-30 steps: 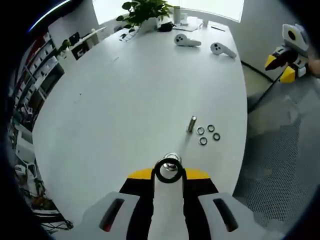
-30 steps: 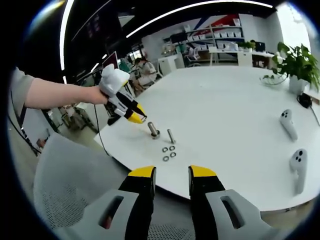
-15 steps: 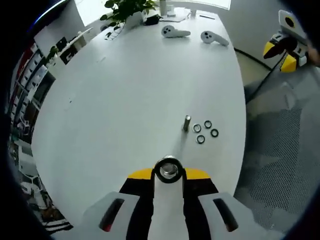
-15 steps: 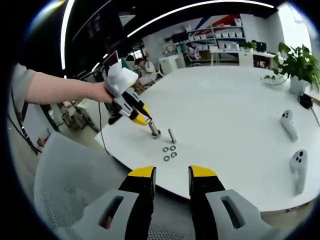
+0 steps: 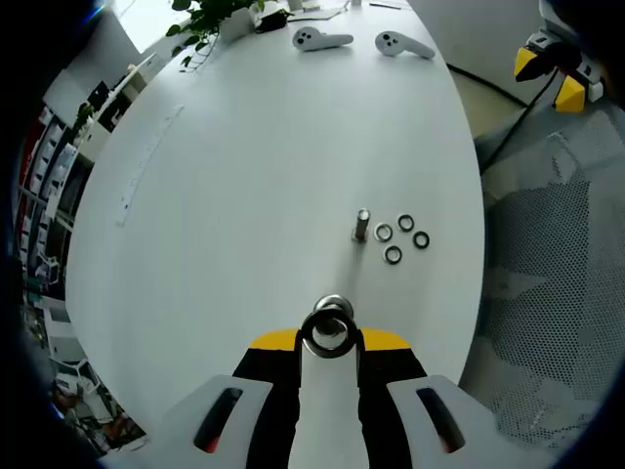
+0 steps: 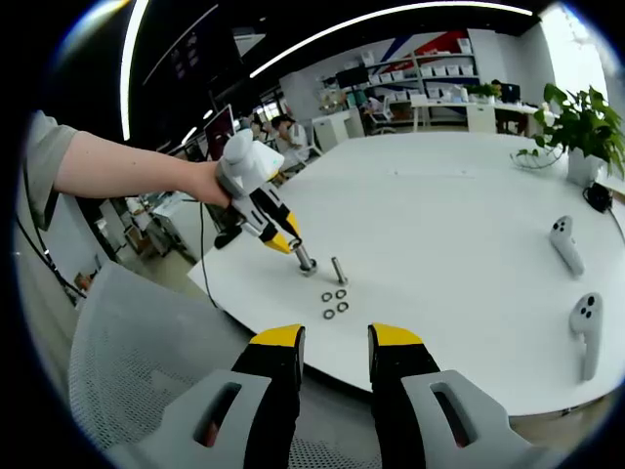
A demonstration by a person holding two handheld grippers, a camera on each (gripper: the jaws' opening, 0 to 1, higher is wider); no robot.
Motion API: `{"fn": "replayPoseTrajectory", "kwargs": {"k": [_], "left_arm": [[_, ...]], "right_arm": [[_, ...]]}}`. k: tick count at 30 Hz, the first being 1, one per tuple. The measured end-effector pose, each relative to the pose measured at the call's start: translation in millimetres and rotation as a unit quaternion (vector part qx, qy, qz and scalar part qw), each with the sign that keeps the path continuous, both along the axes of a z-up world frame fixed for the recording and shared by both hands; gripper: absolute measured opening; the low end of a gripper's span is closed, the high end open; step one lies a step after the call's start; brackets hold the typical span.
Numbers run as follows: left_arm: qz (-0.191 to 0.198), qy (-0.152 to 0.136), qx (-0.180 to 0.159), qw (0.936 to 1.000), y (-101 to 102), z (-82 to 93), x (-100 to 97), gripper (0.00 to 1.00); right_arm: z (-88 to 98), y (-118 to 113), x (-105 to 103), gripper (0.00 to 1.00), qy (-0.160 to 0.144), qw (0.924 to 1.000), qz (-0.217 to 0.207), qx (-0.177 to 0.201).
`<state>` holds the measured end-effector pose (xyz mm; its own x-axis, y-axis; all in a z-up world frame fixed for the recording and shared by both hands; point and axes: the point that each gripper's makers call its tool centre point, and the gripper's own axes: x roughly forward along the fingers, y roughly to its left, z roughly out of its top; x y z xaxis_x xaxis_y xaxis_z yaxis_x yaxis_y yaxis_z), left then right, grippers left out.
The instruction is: Place the washer onto the threaded stud by aligning its center hole with the stud, sliding it down to the base, and recovering from edge contact or off-axis alignment until the washer reaches the visible bottom stop.
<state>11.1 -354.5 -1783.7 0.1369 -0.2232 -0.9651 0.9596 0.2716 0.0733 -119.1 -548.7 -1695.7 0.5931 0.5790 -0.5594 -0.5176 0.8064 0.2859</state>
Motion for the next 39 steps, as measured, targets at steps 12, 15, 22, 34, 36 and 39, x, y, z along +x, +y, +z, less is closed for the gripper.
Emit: {"fn": "replayPoseTrajectory", "kwargs": {"k": [12,15,22,34,36,39], "left_arm": [[-0.017,0.007,0.01,0.9998,-6,-11.7,1.4,0.19],[-0.016,0.013,0.013,0.9997,-6,-20.5,2.2,0.19],[-0.015,0.024,0.017,0.9995,-7,-37.8,0.7,0.19],[-0.013,0.029,0.018,0.9994,-7,-50.8,0.2,0.19],[-0.007,0.026,0.012,0.9996,-6,-50.5,0.5,0.19],[-0.004,0.023,0.007,0.9997,-6,-50.3,-0.6,0.2]], "right_arm": [[-0.3,-1,1,0.28,0.001,1.0,-0.003,0.0],[-0.4,-1,1,0.28,0.001,1.0,-0.005,0.0],[-0.9,-3,2,0.28,0.002,1.0,-0.01,0.0],[-2.7,-4,2,0.28,0.006,0.9999,-0.013,-0.005],[-2.6,-4,1,0.28,0.006,0.9999,-0.011,-0.005],[-2.3,-5,2,0.28,0.005,0.9999,-0.014,-0.004]]}}
